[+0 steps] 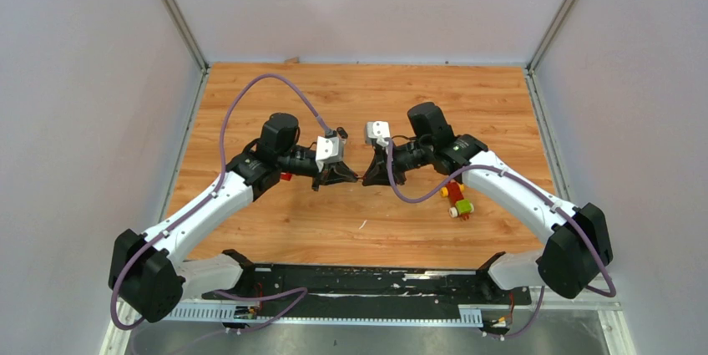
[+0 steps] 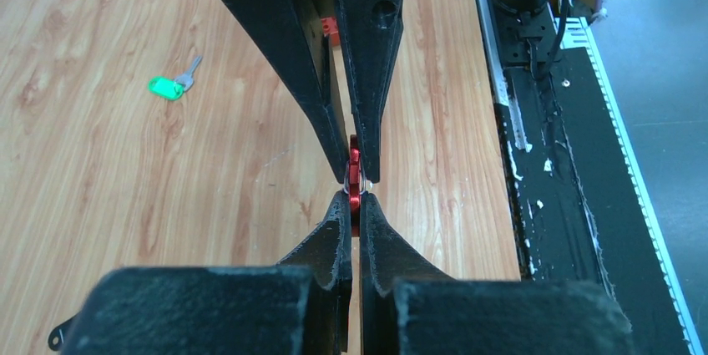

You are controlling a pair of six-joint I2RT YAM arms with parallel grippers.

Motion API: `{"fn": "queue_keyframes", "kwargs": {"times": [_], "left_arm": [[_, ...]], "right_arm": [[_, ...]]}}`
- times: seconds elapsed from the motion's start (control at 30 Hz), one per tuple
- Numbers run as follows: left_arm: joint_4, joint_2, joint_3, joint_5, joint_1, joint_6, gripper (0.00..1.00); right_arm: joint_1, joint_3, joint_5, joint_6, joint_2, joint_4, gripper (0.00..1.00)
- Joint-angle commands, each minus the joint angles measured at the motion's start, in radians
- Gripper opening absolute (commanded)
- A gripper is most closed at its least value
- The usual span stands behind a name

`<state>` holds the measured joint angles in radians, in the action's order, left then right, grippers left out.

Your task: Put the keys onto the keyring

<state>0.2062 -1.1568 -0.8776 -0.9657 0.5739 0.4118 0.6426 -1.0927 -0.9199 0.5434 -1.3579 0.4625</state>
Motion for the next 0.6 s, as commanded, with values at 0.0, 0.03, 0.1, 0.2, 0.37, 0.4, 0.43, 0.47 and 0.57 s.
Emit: {"fn": "queue_keyframes", "kwargs": {"times": [0.0,0.03,0.1,0.2,0.37,0.4,0.43,0.47,0.57], "left_arm": [[-0.018,0.019,0.012,0.004,0.004,0.015,0.01],[-0.019,0.017,0.012,0.005,0.004,0.015,0.01],[-0.018,0.016,0.010,0.009,0.004,0.010,0.02],[-0.024,0.012,-0.005,0.019,0.004,-0.013,0.23],[-0.076,0.018,-0.060,0.002,-0.052,-0.102,0.44],[-0.126,0.022,-0.063,-0.026,-0.082,-0.155,0.46],[-0.207,0.026,-0.057,-0.054,-0.111,-0.213,0.48],[-0.286,0.032,-0.043,-0.079,-0.136,-0.278,0.50],[-0.529,0.048,0.019,-0.111,-0.161,-0.426,0.56]], "right_arm": [[0.000,0.005,0.005,-0.016,0.004,-0.049,0.08],[0.000,0.006,0.013,-0.017,0.006,-0.052,0.06],[0.001,0.010,0.030,-0.020,0.010,-0.061,0.01],[0.001,0.009,0.064,-0.034,0.022,-0.074,0.00],[-0.019,0.004,0.113,-0.106,0.077,-0.137,0.00],[-0.034,0.010,0.100,-0.140,0.088,-0.171,0.00],[-0.053,0.017,0.077,-0.181,0.096,-0.208,0.00],[-0.072,0.024,0.039,-0.225,0.101,-0.246,0.00],[-0.119,0.043,-0.061,-0.372,0.093,-0.367,0.00]]}}
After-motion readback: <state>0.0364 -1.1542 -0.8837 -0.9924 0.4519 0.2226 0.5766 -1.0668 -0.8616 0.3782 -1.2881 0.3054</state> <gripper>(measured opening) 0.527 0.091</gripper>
